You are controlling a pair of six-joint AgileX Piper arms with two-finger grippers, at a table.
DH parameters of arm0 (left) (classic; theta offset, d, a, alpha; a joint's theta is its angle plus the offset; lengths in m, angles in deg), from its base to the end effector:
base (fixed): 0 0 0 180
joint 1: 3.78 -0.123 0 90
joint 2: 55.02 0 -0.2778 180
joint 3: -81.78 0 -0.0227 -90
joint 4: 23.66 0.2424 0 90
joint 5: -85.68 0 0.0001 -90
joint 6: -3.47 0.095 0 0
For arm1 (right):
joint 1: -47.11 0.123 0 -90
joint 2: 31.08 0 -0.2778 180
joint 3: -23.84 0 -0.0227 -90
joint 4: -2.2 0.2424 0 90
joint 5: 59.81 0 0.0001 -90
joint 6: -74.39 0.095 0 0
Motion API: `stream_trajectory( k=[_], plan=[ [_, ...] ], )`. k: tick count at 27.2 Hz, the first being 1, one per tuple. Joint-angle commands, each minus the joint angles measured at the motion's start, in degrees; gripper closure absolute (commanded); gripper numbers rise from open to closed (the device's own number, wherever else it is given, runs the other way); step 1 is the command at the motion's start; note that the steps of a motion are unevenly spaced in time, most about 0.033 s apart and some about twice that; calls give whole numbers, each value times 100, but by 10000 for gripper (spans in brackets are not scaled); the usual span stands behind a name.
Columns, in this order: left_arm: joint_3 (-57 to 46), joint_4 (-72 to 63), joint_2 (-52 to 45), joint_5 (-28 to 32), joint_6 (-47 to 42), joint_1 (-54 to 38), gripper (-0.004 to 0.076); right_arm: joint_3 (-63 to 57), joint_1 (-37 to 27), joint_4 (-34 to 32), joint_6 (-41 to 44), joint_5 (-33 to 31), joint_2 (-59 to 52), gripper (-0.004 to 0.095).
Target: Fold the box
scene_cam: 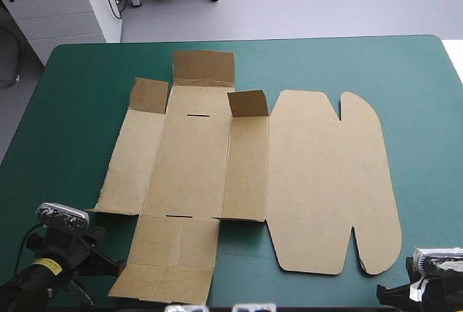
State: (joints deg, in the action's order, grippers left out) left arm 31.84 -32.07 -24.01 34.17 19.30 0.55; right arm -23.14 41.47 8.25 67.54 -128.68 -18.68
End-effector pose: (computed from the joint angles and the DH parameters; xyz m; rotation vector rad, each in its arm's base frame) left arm 0.0666 -0.0160 0.2632 0.3565 2.2741 -0.0764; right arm 0.0009 0.0093 0.2672 -0.0344 2.2325 0.0121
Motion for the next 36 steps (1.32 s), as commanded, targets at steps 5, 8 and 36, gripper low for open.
stream_trajectory(
  k=[5, 8, 36],
  plan=[
    [134, -53, 58, 303, -27, 38, 731, 126, 19, -18, -24, 306, 94, 927],
    [134, -53, 58, 303, -27, 38, 731, 126, 19, -18, -24, 306, 94, 927],
    [3324, -308, 3186, -513, -286, 38, 731, 126, 19, -18, -39, 306, 94, 927]
  ],
)
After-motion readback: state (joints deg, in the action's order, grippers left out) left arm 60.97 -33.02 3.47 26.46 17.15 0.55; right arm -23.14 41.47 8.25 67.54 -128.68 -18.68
